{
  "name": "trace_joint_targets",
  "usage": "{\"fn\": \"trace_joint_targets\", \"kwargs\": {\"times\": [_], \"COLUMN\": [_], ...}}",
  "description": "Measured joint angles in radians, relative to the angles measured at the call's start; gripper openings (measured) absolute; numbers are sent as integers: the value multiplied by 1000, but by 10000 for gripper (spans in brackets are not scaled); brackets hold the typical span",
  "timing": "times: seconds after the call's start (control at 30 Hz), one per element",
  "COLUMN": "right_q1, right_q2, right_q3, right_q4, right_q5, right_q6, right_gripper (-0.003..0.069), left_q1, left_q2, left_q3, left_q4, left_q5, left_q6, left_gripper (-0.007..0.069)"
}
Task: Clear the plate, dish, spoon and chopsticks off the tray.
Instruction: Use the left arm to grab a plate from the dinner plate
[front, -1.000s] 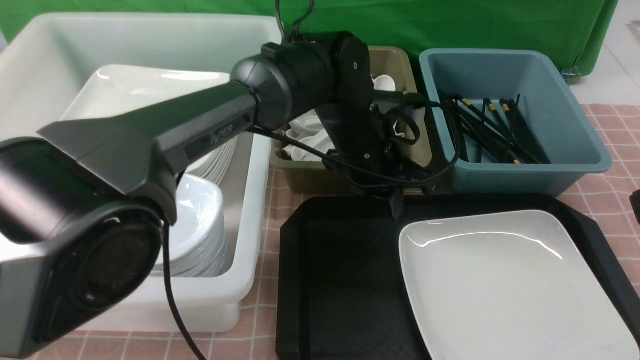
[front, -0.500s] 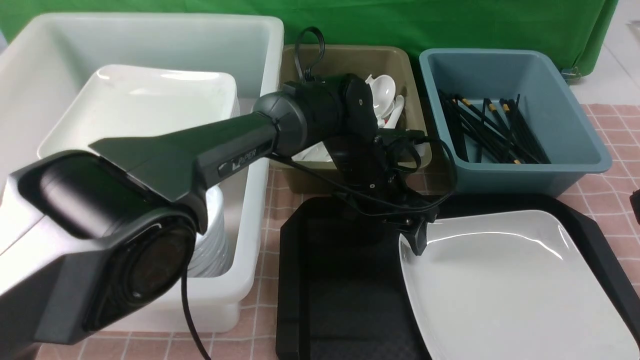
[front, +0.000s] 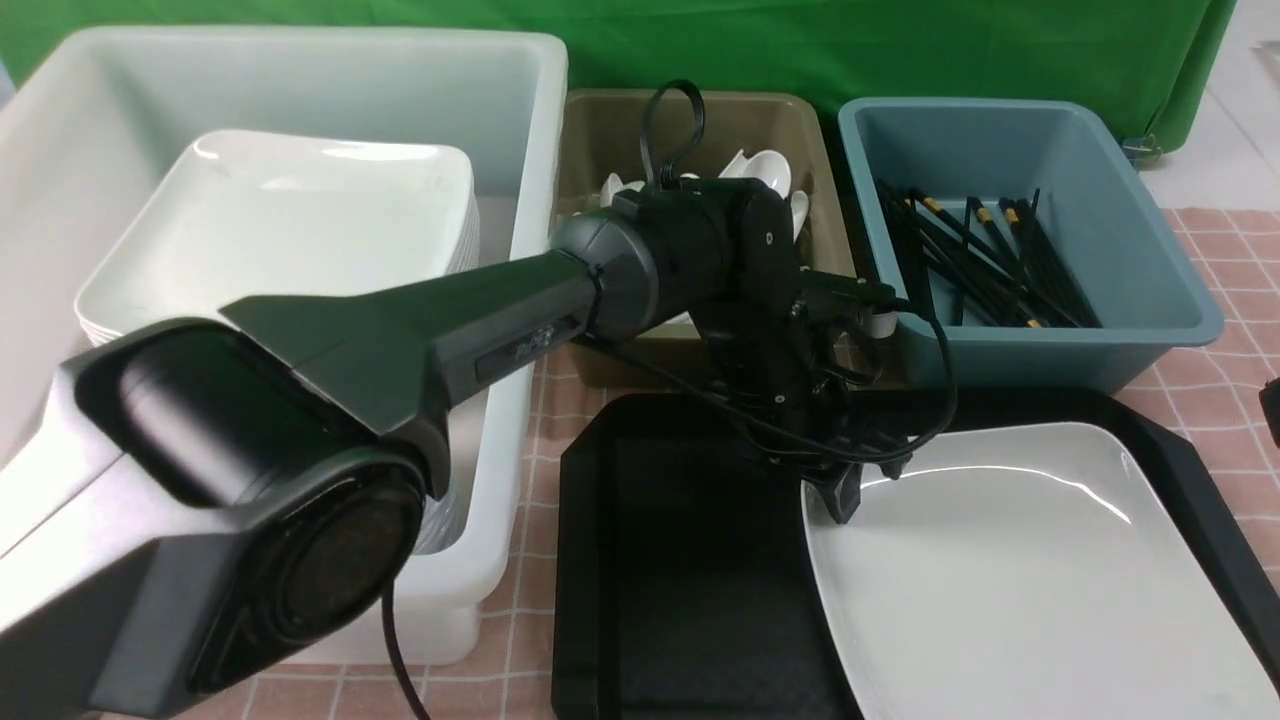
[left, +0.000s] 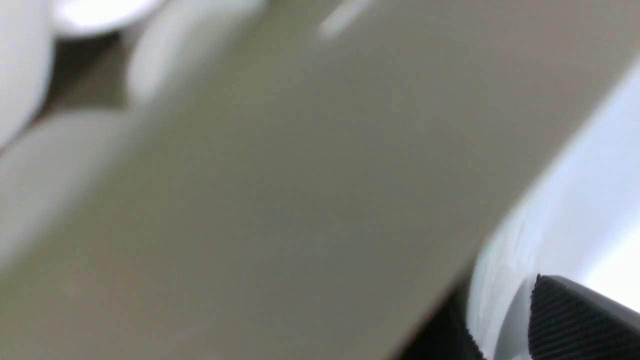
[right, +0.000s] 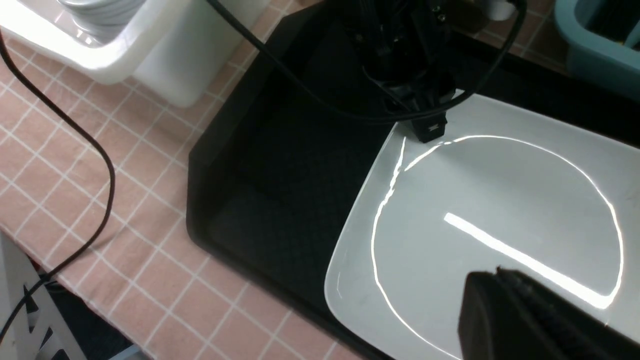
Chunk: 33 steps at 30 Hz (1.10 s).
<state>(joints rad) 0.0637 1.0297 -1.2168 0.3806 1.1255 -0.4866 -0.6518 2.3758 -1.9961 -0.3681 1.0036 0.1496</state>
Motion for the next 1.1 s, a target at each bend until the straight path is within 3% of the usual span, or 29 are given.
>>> {"fn": "trace_joint_targets", "kwargs": {"times": [0.23,0.43,0.73,1.1], "right_q1": [0,0,0,0], "right_q2": [0,0,0,0], "right_q3": [0,0,0,0], "right_q4": [0,0,0,0], "right_q5": [0,0,0,-7], "right_q6": [-2,-4,-14,-24], "right_gripper": [30,30,30,30], "left_q1": [1,1,0,2], "left_q2": [-1,-8,-108,-185], "left_q3": [0,-15,-60,-60], "left_q4": [-31,-29,-12,22], "left_q5": [-5,7,52,86], "left_q6": [-2,-1,23,32], "left_gripper": [136,129,41,24]}}
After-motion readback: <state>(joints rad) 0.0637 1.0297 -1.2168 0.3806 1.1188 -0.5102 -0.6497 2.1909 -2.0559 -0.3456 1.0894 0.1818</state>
